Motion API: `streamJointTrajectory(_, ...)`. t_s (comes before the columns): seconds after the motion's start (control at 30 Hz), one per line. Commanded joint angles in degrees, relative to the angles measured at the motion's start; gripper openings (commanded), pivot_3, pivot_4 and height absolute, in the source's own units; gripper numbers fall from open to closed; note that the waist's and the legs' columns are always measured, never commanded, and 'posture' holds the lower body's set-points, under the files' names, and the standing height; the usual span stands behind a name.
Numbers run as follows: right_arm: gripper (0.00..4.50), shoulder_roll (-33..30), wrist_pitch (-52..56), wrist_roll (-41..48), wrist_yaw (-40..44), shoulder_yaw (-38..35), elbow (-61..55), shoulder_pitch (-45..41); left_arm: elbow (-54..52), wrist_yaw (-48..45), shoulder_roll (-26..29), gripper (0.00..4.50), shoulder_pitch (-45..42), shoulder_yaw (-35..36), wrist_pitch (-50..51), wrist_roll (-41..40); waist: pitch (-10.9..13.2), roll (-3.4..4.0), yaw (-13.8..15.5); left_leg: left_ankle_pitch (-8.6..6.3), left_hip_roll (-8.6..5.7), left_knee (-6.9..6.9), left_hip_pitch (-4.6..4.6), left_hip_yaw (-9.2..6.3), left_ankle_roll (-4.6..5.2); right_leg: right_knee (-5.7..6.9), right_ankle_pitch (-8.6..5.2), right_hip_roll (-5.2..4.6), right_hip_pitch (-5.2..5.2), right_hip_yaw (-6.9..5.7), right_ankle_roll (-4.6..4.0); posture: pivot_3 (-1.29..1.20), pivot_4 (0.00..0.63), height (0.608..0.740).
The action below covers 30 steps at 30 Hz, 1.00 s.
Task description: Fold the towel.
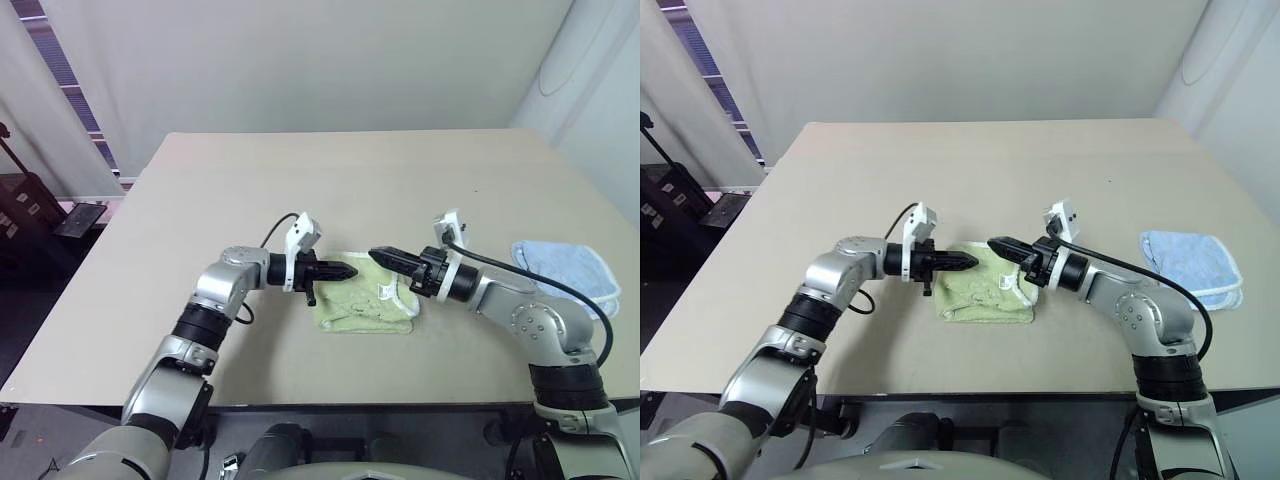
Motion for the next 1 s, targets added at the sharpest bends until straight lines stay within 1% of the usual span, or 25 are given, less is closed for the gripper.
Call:
streamJointTrajectory(0.03, 0.0, -0.95, -2.46, -6.28, 2.03, 6.08, 2.17, 2.46, 3.3, -1.43, 0.91, 0.03, 3.04, -2.89, -7.31, 4.87, -0.01, -0.01, 0.04, 0.0, 0.0, -0.06, 0.01, -0.01, -0.01, 0.0, 0.0, 0.0, -0.02, 0.0, 0.0, 0.0, 0.0, 0.74)
streamJointTrajectory(0.13, 0.0, -1.86, -4.76, -11.47, 1.73, 8.88, 4.32, 3.75, 3.97, -2.22, 0.82, 0.03, 4.97, -2.75, -8.29, 5.15, -0.06, 0.05, 0.21, 0.01, 0.01, -0.09, -0.01, -0.02, -0.03, 0.0, -0.01, 0.0, -0.05, 0.0, -0.01, 0.0, 0.0, 0.74)
streamJointTrajectory(0.2, 0.0, -1.58, -6.28, -14.05, 0.75, 9.05, 6.74, 3.46, 4.25, -2.69, -0.21, 0.03, 5.62, -1.61, -10.62, 4.19, -0.26, -0.06, 0.19, -0.01, 0.0, -0.04, 0.19, -0.01, -0.03, -0.03, -0.01, 0.0, 0.08, 0.0, -0.01, 0.0, 0.0, 0.74)
streamJointTrajectory(0.3, 0.0, -1.47, -6.11, -13.62, 1.52, 7.66, 6.55, 2.99, 2.27, -4.13, -1.73, 0.03, 5.69, 1.24, -9.73, 0.41, -0.26, -0.08, 0.23, -0.11, 0.0, -0.03, 0.6, -0.01, -0.13, -0.08, -0.04, 0.0, 0.55, 0.0, -0.06, 0.0, 0.0, 0.74)
streamJointTrajectory(0.37, 0.0, -1.96, -5.19, -12.17, 2.85, 6.5, 4.91, 2.97, 0.76, -4.99, -2.2, 0.03, 5.28, 3.27, -8.64, -1.82, -0.25, -0.09, 0.29, -0.12, 0.0, -0.01, 0.67, -0.03, -0.12, -0.08, -0.13, 0.0, 0.65, -0.01, -0.22, 0.0, 0.0, 0.74)
streamJointTrajectory(0.47, 0.0, -2.47, -5.34, -9.07, 4.91, 2.82, 1.27, 3.25, -4.03, -7.23, 0.45, 0.03, 4.29, 5.08, -0.35, -5.34, -0.21, -0.1, 0.18, -0.12, 0.0, 0.04, 0.65, -0.04, -0.12, -0.08, -0.13, 0.0, 0.64, -0.02, -0.23, 0.0, 0.0, 0.74)
streamJointTrajectory(0.53, 0.0, -2.5, -4.86, -7.09, 5.78, 0.93, -0.78, 3.34, -7.19, -8.02, 2.22, 0.03, 3.74, 6.42, 5.56, -8.23, -0.21, -0.09, 0.01, -0.11, 0.0, 0.04, 0.64, -0.04, -0.11, -0.08, -0.05, 0.0, 0.61, -0.02, -0.05, 0.0, 0.0, 0.74)
streamJointTrajectory(0.57, 0.18, -2.46, -4.33, -6.48, 5.88, 0.43, -1.54, 3.33, -8.5, -8.39, 3.04, 0.0, 3.68, 6.92, 7.37, -9.26, -0.21, -0.1, -0.02, -0.11, 0.0, 0.03, 0.64, -0.05, -0.1, -0.08, -0.04, 0.01, 0.59, -0.02, -0.02, 0.0, 0.0, 0.74)
streamJointTrajectory(0.67, 0.92, -2.23, -2.44, -3.56, 5.64, -1.97, -4.67, 3.01, -13.36, -9.69, 7.7, 0.61, 3.77, 9.11, 14.88, -13.14, -0.2, -0.1, -0.08, -0.05, 0.0, -0.09, 0.63, -0.07, -0.02, -0.08, -0.04, 0.01, 0.52, -0.02, 0.0, 0.0, 0.0, 0.74)
streamJointTrajectory(0.7, 1.34, -2.11, -1.95, -2.87, 5.41, -2.55, -5.19, 2.85, -14.15, -9.58, 8.62, 0.97, 3.79, 9.62, 16.45, -13.89, -0.2, -0.1, -0.07, -0.05, 0.0, -0.15, 0.63, -0.07, -0.02, -0.07, -0.04, 0.01, 0.48, -0.02, -0.01, 0.0, 0.0, 0.74)
streamJointTrajectory(0.77, 2.0, -2.84, -0.54, -1.78, 5.48, -3.32, -6.36, 3.07, -15.78, -9.76, 12.15, 1.64, 4.12, 9.95, 21.26, -14.96, -0.19, -0.1, 0.02, -0.04, 0.0, -0.18, 0.63, -0.1, -0.02, -0.07, -0.04, 0.02, 0.47, -0.02, -0.01, 0.0, 0.0, 0.74)
streamJointTrajectory(0.8, 2.45, -3.27, 0.27, -0.94, 5.8, -3.71, -7.1, 3.34, -16.14, -9.62, 13.82, 2.07, 4.1, 10.31, 24.1, -15.71, -0.19, -0.1, 0.05, -0.04, 0.0, -0.18, 0.63, -0.09, -0.02, -0.07, -0.05, 0.02, 0.47, -0.02, -0.01, 0.0, 0.0, 0.74)
streamJointTrajectory(0.83, 2.74, -3.45, 1.22, 0.04, 5.77, -4.45, -7.61, 3.47, -16.14, -8.95, 15.11, 2.39, 3.84, 11.13, 27.61, -16.93, -0.18, -0.09, 0.07, -0.04, 0.0, -0.19, 0.63, -0.09, -0.02, -0.08, -0.05, 0.02, 0.47, -0.01, -0.01, 0.0, 0.0, 0.74)
streamJointTrajectory(0.87, 3.16, -3.31, 1.94, 0.8, 5.34, -5.18, -7.63, 3.3, -15.72, -8.37, 15.89, 2.77, 3.44, 11.95, 30.44, -18.04, -0.18, -0.08, 0.09, -0.05, 0.0, -0.18, 0.62, -0.1, -0.02, -0.08, -0.05, 0.02, 0.47, -0.01, -0.02, 0.0, 0.0, 0.74)
streamJointTrajectory(0.9, 3.45, -3.23, 3.19, 1.72, 4.5, -6.15, -7.12, 2.88, -14.98, -7.51, 16.55, 3.09, 3.11, 12.84, 33.44, -19.13, -0.17, -0.09, 0.12, -0.05, 0.0, -0.18, 0.62, -0.09, -0.02, -0.08, -0.05, 0.02, 0.48, -0.01, -0.03, 0.0, 0.0, 0.74)
streamJointTrajectory(0.97, 4.24, -4.15, 5.67, 2.34, 3.87, -6.67, -6.16, 2.57, -12.65, -5.52, 17.6, 3.87, 2.86, 12.63, 37.96, -18.87, -0.17, -0.1, 0.3, -0.1, 0.0, -0.16, 0.62, -0.1, -0.1, -0.08, -0.08, 0.02, 0.49, 0.0, -0.09, 0.0, 0.0, 0.74)
streamJointTrajectory(1.0, 4.5, -4.55, 6.13, 2.3, 3.74, -6.75, -6.22, 2.81, -12.3, -5.59, 18.06, 4.26, 2.96, 12.2, 40.81, -19.54, -0.17, -0.1, 0.29, -0.11, 0.0, -0.15, 0.62, -0.1, -0.11, -0.08, -0.12, 0.02, 0.5, 0.0, -0.15, 0.0, 0.0, 0.74)
